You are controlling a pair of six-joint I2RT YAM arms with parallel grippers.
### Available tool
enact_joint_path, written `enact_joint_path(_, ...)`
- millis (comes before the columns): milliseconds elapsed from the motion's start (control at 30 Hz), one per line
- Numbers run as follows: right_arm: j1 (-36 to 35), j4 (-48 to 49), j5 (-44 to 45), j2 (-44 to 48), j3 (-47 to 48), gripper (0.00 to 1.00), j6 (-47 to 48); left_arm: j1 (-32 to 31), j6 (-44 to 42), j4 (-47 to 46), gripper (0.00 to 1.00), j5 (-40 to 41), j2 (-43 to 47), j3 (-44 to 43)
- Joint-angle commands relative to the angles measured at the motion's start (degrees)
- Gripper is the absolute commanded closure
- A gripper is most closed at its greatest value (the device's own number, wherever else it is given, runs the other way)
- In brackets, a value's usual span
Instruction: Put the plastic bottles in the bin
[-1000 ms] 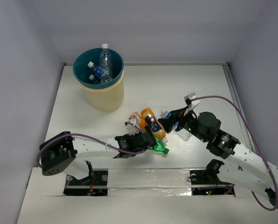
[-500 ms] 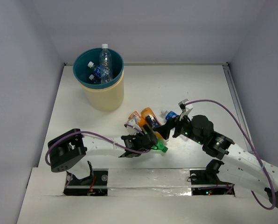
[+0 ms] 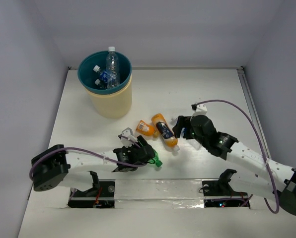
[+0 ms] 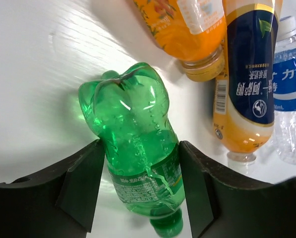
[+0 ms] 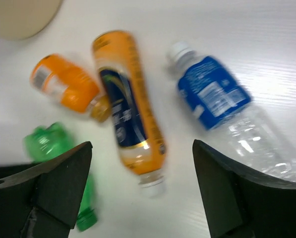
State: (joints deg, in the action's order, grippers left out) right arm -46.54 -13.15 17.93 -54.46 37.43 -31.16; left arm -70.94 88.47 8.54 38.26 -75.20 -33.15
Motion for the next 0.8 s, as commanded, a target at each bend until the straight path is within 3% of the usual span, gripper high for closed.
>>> enact_joint_path(0,4.3,-6.3,8.6,-3.4,5.9,0.12,-0.5,-0.5,-1.7,5.5,0.62,4.9,7.4,2.1)
enact_joint_path(167,9.4,-10.8,4.9,-10.1,12.1,0.02,2.2,-0.5,-7.6,8.9,0.63,5.6,15.4,1.8)
enact_joint_path(467,12.9,-21.9,-1.5,-25.4,23.0,0.0,8.5,-0.5,-19.0,13.8,0.6,6.1,34.1,-3.0)
enact_joint_path(767,12.9,-31.8,-1.1,-31.4,29.0,0.0,16.7,-0.5,-34.9,19.6,0.59,11.2,36.4,-21.8)
